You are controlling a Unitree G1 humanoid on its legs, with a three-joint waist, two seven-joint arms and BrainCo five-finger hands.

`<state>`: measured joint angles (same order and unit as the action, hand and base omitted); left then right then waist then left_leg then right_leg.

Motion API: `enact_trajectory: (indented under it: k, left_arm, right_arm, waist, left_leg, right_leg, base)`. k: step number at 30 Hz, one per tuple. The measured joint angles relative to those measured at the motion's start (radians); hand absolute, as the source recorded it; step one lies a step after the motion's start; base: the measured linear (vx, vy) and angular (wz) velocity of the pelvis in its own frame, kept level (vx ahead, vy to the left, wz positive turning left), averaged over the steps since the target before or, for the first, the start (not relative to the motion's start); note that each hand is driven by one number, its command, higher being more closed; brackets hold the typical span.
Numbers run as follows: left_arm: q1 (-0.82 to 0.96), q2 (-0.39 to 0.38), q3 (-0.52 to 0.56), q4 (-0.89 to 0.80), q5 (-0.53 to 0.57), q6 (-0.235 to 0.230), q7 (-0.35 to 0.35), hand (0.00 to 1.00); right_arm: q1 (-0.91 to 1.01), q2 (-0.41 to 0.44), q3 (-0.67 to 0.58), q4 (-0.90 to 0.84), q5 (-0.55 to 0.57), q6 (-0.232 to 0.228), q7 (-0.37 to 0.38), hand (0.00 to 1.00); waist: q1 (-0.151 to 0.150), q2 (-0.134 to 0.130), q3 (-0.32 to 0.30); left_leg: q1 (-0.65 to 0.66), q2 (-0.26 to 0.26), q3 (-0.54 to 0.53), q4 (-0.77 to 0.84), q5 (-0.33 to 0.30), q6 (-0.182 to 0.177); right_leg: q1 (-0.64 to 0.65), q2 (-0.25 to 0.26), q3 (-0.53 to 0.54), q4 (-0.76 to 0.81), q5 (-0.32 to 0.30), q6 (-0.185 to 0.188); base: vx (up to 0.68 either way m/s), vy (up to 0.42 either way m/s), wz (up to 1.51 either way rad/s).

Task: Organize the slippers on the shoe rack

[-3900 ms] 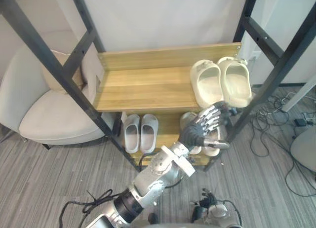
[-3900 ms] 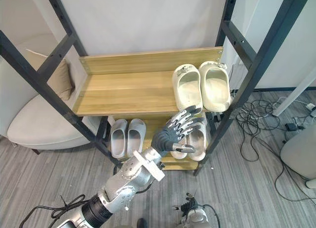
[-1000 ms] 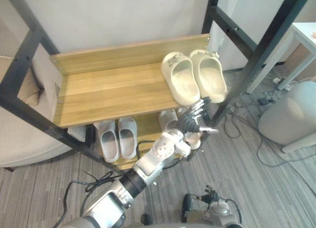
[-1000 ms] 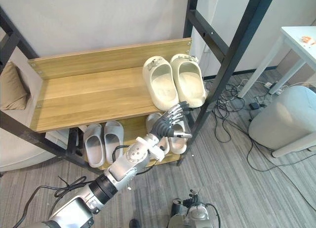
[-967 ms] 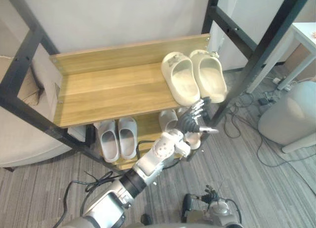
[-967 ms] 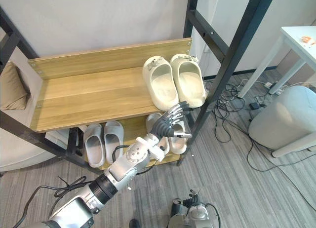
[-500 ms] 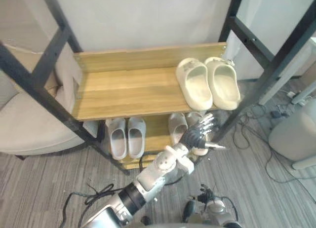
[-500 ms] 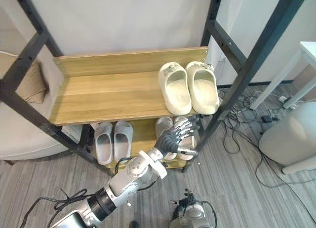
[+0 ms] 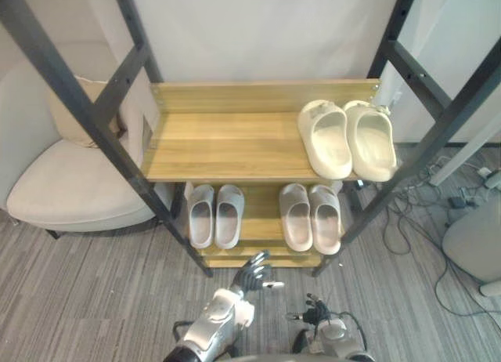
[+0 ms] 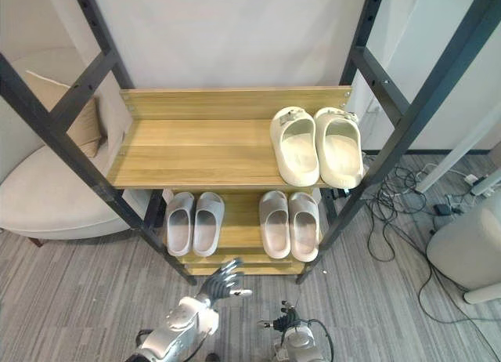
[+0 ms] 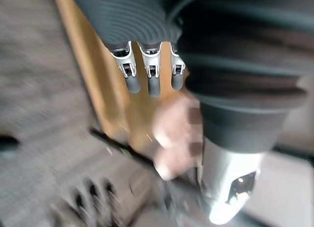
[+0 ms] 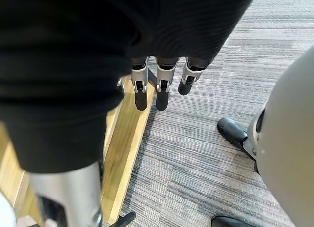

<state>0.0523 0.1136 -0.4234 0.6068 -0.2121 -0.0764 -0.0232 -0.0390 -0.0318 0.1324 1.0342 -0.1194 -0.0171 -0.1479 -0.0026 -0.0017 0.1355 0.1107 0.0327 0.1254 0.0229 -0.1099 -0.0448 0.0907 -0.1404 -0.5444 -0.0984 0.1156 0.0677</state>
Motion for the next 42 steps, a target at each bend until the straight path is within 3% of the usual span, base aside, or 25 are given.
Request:
enact_trajectory:
  k: [7, 13, 20, 23, 24, 25, 26, 27, 28, 29, 30, 31, 34, 37, 38, 39, 40, 41, 42]
  left_arm:
    - [0.046, -0.010, 0.194, 0.200, 0.135, -0.002, 0.071, 0.00]
    - [0.061, -0.016, 0.250, 0.218, 0.173, -0.004, 0.135, 0.00]
    - [0.050, -0.030, 0.314, 0.262, 0.173, -0.006, 0.155, 0.00]
    - [0.046, -0.032, 0.330, 0.282, 0.172, -0.007, 0.156, 0.00]
    - [0.040, -0.022, 0.330, 0.288, 0.170, -0.007, 0.156, 0.00]
    - [0.039, -0.021, 0.330, 0.288, 0.170, -0.007, 0.156, 0.00]
    - [0.037, -0.010, 0.330, 0.291, 0.169, -0.006, 0.157, 0.00]
    - [0.038, -0.007, 0.330, 0.293, 0.168, -0.005, 0.159, 0.00]
    - [0.037, -0.007, 0.329, 0.292, 0.168, -0.005, 0.159, 0.00]
    - [0.036, -0.005, 0.329, 0.286, 0.158, -0.007, 0.170, 0.00]
    - [0.035, -0.005, 0.329, 0.285, 0.150, -0.008, 0.175, 0.00]
    - [0.031, -0.003, 0.329, 0.283, 0.135, -0.008, 0.179, 0.00]
    - [0.018, -0.033, 0.341, 0.292, 0.106, -0.006, 0.196, 0.00]
    - [0.018, -0.047, 0.349, 0.291, 0.072, -0.006, 0.196, 0.00]
    - [0.016, -0.047, 0.349, 0.289, 0.071, -0.006, 0.195, 0.00]
    - [0.012, -0.047, 0.346, 0.285, 0.072, -0.007, 0.195, 0.00]
    - [0.012, -0.044, 0.348, 0.285, 0.072, -0.008, 0.194, 0.00]
    - [0.008, -0.046, 0.347, 0.285, 0.072, -0.008, 0.194, 0.00]
    - [0.001, -0.055, 0.346, 0.287, 0.075, -0.003, 0.193, 0.00]
  right_arm:
    - [0.009, 0.002, -0.002, 0.002, -0.009, -0.007, 0.015, 0.00]
    - [0.011, 0.019, -0.011, 0.003, -0.036, -0.012, 0.014, 0.00]
    - [0.011, 0.031, -0.011, 0.011, -0.039, -0.013, 0.015, 0.00]
    - [0.008, 0.029, -0.008, 0.019, -0.041, -0.014, 0.018, 0.00]
    - [0.008, 0.027, -0.009, 0.016, -0.047, -0.017, 0.019, 0.00]
    - [0.008, 0.027, -0.008, 0.015, -0.048, -0.017, 0.020, 0.00]
    - [0.008, 0.030, -0.004, 0.008, -0.063, -0.018, 0.021, 0.00]
    - [0.007, 0.029, -0.002, 0.003, -0.075, -0.024, 0.022, 0.00]
    - [0.007, 0.029, -0.002, 0.003, -0.076, -0.026, 0.022, 0.00]
    - [0.010, 0.028, 0.000, 0.005, -0.075, -0.029, 0.021, 0.00]
    - [0.011, 0.024, 0.004, 0.007, -0.076, -0.029, 0.021, 0.00]
    - [0.011, 0.017, 0.014, 0.009, -0.075, -0.029, 0.021, 0.00]
    - [-0.005, -0.012, 0.039, 0.012, -0.053, -0.029, 0.020, 0.00]
    - [-0.002, -0.019, 0.033, 0.014, -0.035, -0.030, 0.018, 0.00]
    - [-0.002, -0.019, 0.030, 0.014, -0.035, -0.030, 0.016, 0.00]
    - [-0.003, -0.020, 0.024, 0.015, -0.035, -0.030, 0.009, 0.00]
    - [-0.008, -0.023, 0.015, 0.013, -0.035, -0.031, 0.006, 0.00]
    - [-0.011, -0.023, 0.010, 0.011, -0.035, -0.031, 0.004, 0.00]
    - [-0.010, -0.026, -0.007, 0.002, -0.035, -0.030, -0.004, 0.00]
  waist:
    - [0.013, -0.021, -0.010]
    - [0.028, -0.021, -0.010]
    - [0.042, -0.024, -0.009]
    - [0.056, -0.022, -0.006]
    - [0.060, -0.035, 0.000]
    - [0.060, -0.036, 0.002]
    - [0.062, -0.040, 0.009]
    - [0.060, -0.040, 0.010]
    - [0.059, -0.041, 0.011]
    - [0.058, -0.049, 0.007]
    - [0.058, -0.052, 0.006]
    - [0.060, -0.062, -0.002]
    - [0.061, 0.009, 0.017]
    - [0.064, 0.037, 0.031]
    - [0.064, 0.036, 0.033]
    - [0.065, 0.030, 0.040]
    - [0.063, 0.018, 0.042]
    - [0.064, 0.026, 0.043]
    - [0.056, 0.042, 0.046]
  left_leg:
    - [0.000, -0.006, -0.001, -0.002, 0.001, 0.001]
    - [-0.002, -0.010, -0.006, -0.005, 0.002, 0.002]
    - [0.011, -0.011, -0.002, -0.005, 0.001, 0.003]
    - [0.000, -0.007, 0.006, 0.034, -0.022, 0.013]
    - [-0.007, -0.014, 0.001, 0.064, -0.035, 0.016]
    - [-0.008, -0.016, -0.001, 0.066, -0.036, 0.016]
    - [-0.005, -0.031, -0.017, 0.080, -0.043, 0.020]
    - [-0.006, -0.033, -0.048, 0.089, -0.048, 0.021]
    - [-0.007, -0.033, -0.061, 0.089, -0.047, 0.021]
    - [-0.041, -0.043, -0.111, 0.105, -0.045, 0.016]
    - [-0.057, -0.051, -0.127, 0.108, -0.043, 0.013]
    - [-0.094, -0.069, -0.165, 0.116, -0.034, 0.004]
    - [-0.193, -0.041, -0.255, 0.141, -0.003, -0.023]
    - [-0.249, -0.017, -0.301, 0.177, 0.015, -0.049]
    - [-0.253, -0.015, -0.288, 0.177, 0.026, -0.049]
    - [-0.260, -0.007, -0.208, 0.162, 0.064, -0.030]
    - [-0.267, 0.020, -0.022, 0.161, 0.055, 0.025]
    - [-0.276, 0.039, 0.062, 0.196, 0.034, 0.036]
    - [-0.293, 0.096, 0.275, 0.318, -0.031, 0.069]
  right_leg:
    - [0.000, -0.005, 0.000, 0.000, -0.002, -0.001]
    - [0.000, -0.008, -0.001, 0.000, -0.005, 0.003]
    - [0.009, -0.009, 0.003, 0.007, -0.005, 0.003]
    - [-0.049, -0.050, 0.010, 0.162, -0.082, 0.002]
    - [-0.097, -0.097, 0.016, 0.307, -0.151, 0.002]
    - [-0.101, -0.104, 0.019, 0.324, -0.157, 0.002]
    - [-0.149, -0.146, 0.066, 0.472, -0.202, -0.009]
    - [-0.180, -0.151, 0.157, 0.551, -0.211, -0.008]
    - [-0.186, -0.142, 0.200, 0.561, -0.220, -0.010]
    - [-0.192, -0.109, 0.332, 0.534, -0.245, 0.003]
    - [-0.189, -0.104, 0.367, 0.511, -0.259, 0.008]
    - [-0.166, -0.110, 0.384, 0.432, -0.289, 0.050]
    - [-0.136, -0.070, 0.273, 0.309, -0.247, 0.047]
    - [-0.071, -0.031, 0.156, 0.221, -0.218, 0.028]
    - [-0.063, -0.032, 0.137, 0.218, -0.218, 0.028]
    - [-0.046, -0.038, 0.101, 0.214, -0.220, 0.024]
    - [-0.054, -0.049, 0.061, 0.211, -0.221, 0.012]
    - [-0.055, -0.049, 0.053, 0.213, -0.221, 0.012]
    - [-0.053, -0.051, 0.016, 0.227, -0.222, 0.013]
  base:
    - [0.00, -0.005, 0.00]
    - [0.00, -0.007, 0.02]
    - [0.00, -0.005, -0.01]
    - [-0.01, 0.013, -0.06]
    - [0.00, 0.040, 0.07]
    - [-0.01, 0.029, 0.24]
    - [-0.03, -0.009, 0.40]
    - [-0.03, -0.009, 0.53]
    - [-0.02, -0.072, 0.94]
    - [-0.02, -0.091, 0.92]
    - [0.01, -0.161, 1.18]
    - [0.04, -0.155, 0.92]
    - [0.02, -0.110, 0.84]
    - [0.02, -0.113, 0.97]
    - [-0.01, -0.101, 0.93]
    - [-0.05, -0.049, 0.76]
    - [-0.06, -0.011, 0.72]
    - [-0.03, 0.060, 0.65]
    - [0.02, 0.098, 0.80]
